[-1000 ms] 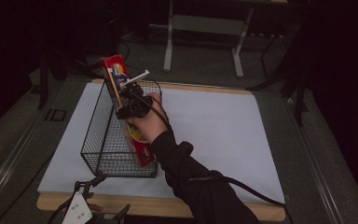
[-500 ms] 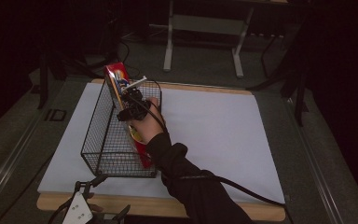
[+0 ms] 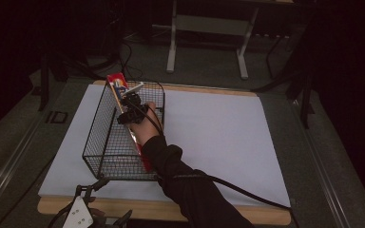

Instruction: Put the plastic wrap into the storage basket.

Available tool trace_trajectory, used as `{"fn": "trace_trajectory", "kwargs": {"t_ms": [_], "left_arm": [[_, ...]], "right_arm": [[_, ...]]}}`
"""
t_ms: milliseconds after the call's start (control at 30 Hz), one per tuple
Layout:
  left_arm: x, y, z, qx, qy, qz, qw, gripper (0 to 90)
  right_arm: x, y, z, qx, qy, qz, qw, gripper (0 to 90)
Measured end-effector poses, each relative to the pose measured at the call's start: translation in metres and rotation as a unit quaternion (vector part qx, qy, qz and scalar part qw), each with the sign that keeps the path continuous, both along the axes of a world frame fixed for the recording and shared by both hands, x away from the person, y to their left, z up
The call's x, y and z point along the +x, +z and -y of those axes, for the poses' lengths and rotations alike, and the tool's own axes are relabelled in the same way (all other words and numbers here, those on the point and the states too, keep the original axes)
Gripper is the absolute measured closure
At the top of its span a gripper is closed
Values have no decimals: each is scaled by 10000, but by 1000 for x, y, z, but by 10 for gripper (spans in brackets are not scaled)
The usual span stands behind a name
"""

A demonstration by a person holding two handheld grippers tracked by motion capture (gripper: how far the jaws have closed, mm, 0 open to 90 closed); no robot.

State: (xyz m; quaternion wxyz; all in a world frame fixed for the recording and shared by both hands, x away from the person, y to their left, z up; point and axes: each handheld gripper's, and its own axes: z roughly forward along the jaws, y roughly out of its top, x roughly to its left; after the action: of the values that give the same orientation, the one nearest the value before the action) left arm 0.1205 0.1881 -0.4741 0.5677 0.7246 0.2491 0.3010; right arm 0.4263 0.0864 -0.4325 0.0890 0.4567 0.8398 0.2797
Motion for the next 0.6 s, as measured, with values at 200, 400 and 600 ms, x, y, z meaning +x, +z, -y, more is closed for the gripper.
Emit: {"fn": "trace_trajectory", "kwargs": {"t_ms": [200,400,600], "left_arm": [[0,0,1,7,-15,1,10000,1],[0,0,1,25,-14,-7,10000,1],[1,0,2,53,-12,-11,10000,1]], "right_arm": [[3,0,1,8,-16,-54,10000,390],[2,-1,1,37,-21,-14,10000,388],[2,-2,2,70,7,14,10000,377]]}}
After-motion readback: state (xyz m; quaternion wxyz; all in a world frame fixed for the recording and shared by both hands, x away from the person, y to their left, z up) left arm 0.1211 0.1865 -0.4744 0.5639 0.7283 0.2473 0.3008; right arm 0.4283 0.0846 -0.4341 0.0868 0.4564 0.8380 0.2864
